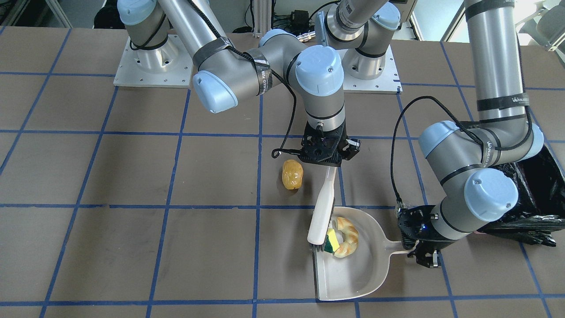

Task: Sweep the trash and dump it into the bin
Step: 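Brush the yellow potato toward the pan while the left gripper tilts it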

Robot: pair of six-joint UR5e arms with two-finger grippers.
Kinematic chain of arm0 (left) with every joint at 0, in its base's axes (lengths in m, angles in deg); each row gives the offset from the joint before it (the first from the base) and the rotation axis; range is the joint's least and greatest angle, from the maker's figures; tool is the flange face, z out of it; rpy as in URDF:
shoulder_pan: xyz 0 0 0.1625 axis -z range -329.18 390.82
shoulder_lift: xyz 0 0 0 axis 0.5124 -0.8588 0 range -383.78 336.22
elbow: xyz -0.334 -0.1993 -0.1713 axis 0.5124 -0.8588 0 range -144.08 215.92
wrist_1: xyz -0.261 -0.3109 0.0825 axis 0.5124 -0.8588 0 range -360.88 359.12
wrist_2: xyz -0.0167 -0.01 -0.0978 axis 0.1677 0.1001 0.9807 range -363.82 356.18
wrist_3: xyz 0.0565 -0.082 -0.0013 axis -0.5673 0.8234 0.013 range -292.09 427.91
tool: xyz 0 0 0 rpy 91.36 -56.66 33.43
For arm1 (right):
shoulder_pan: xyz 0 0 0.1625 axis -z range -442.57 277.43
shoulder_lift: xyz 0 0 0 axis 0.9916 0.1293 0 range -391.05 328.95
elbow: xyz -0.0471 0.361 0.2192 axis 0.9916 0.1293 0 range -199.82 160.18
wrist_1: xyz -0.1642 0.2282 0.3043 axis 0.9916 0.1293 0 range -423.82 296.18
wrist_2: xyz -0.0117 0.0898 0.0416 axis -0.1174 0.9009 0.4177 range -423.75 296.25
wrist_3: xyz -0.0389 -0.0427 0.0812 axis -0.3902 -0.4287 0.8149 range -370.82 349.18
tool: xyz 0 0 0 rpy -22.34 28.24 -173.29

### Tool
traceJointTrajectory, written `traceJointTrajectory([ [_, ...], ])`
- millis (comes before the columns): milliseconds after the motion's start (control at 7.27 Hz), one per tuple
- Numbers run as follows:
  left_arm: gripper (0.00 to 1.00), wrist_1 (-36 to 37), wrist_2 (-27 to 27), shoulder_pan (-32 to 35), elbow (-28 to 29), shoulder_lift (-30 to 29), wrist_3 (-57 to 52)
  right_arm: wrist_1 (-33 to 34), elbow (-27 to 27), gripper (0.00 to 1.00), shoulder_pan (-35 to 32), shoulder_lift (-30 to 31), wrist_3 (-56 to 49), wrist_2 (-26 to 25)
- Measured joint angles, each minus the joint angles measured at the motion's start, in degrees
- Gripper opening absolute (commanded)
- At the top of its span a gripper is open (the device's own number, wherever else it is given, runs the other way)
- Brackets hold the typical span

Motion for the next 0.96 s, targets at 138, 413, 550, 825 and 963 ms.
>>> traceJointTrajectory([
  [138,0.0,0.01,0.0,0.0,0.0,-0.02,-0.03,-0.05,-0.02,0.0,-0.25,0.3,0.46,0.39],
  [413,0.0,-0.03,0.0,0.0,-0.03,-0.05,0.01,0.89,0.39,0.0,-0.55,0.35,1.89,3.71],
  [550,0.0,-0.01,0.0,0.0,-0.06,-0.03,0.05,1.71,0.56,0.0,-0.57,0.32,3.35,5.74],
  [825,0.0,0.01,0.0,0.0,-0.14,-0.05,0.14,2.7,0.48,0.0,-0.59,-0.19,4.67,8.71],
  [963,0.0,0.01,0.02,0.0,-0.16,-0.08,0.18,3.12,0.41,0.0,-0.55,-1.06,3.0,8.32],
])
